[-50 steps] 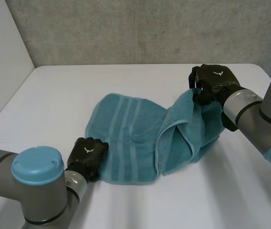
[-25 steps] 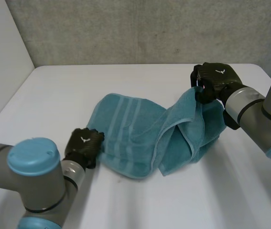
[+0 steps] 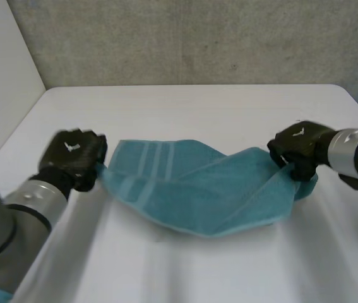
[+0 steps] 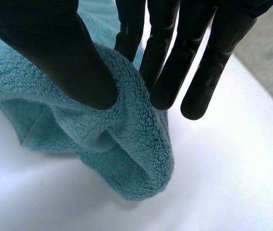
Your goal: Fold the laundry
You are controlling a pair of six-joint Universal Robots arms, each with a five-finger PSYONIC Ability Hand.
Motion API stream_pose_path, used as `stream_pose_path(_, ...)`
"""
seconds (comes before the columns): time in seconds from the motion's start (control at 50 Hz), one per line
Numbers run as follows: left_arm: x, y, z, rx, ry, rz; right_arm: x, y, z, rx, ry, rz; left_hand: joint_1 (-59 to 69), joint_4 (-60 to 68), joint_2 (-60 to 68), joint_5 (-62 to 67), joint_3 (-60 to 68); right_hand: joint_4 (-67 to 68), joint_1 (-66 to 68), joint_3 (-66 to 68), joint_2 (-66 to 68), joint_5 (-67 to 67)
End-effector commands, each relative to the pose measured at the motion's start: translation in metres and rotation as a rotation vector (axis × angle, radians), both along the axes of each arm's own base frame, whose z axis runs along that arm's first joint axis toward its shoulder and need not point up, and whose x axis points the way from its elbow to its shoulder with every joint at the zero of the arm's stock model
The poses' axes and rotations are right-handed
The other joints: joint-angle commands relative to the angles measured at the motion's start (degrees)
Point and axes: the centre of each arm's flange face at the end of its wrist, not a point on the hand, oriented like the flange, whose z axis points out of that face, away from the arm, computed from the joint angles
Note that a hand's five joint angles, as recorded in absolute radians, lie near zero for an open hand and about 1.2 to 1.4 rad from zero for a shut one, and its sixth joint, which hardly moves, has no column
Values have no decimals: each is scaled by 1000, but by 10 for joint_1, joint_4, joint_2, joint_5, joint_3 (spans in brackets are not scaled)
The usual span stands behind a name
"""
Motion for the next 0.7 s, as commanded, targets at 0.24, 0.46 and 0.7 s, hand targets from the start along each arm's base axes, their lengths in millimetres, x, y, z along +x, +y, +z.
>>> stream_pose_path(0.24,-32,-96,176,-574,259,83,23,-71,171,-864,-444,-114,130,103,103,116,105,116,248,119,127,132)
stream_pose_path(0.46,-12,-52,198,-665,303,103,2,-39,172,-680,-431,22,130,103,103,116,105,116,248,119,127,132)
stream_pose_path(0.7,-2,-19,173,-596,272,90,-29,-35,141,-408,-358,18,130,103,103,116,105,116,248,119,127,132)
